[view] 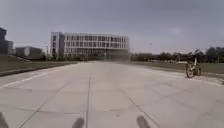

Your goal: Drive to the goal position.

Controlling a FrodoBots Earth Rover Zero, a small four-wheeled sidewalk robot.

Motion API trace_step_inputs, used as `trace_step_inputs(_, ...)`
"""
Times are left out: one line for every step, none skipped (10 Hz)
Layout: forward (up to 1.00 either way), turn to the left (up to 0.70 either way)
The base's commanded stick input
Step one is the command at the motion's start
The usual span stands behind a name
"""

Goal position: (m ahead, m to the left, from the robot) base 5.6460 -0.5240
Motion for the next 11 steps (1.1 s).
trace_step_inputs(0.70, 0.00)
trace_step_inputs(0.70, 0.00)
trace_step_inputs(0.70, 0.00)
trace_step_inputs(0.70, 0.00)
trace_step_inputs(0.70, 0.00)
trace_step_inputs(0.70, 0.00)
trace_step_inputs(0.70, 0.00)
trace_step_inputs(0.70, 0.00)
trace_step_inputs(0.70, 0.00)
trace_step_inputs(0.70, 0.00)
trace_step_inputs(0.70, 0.00)
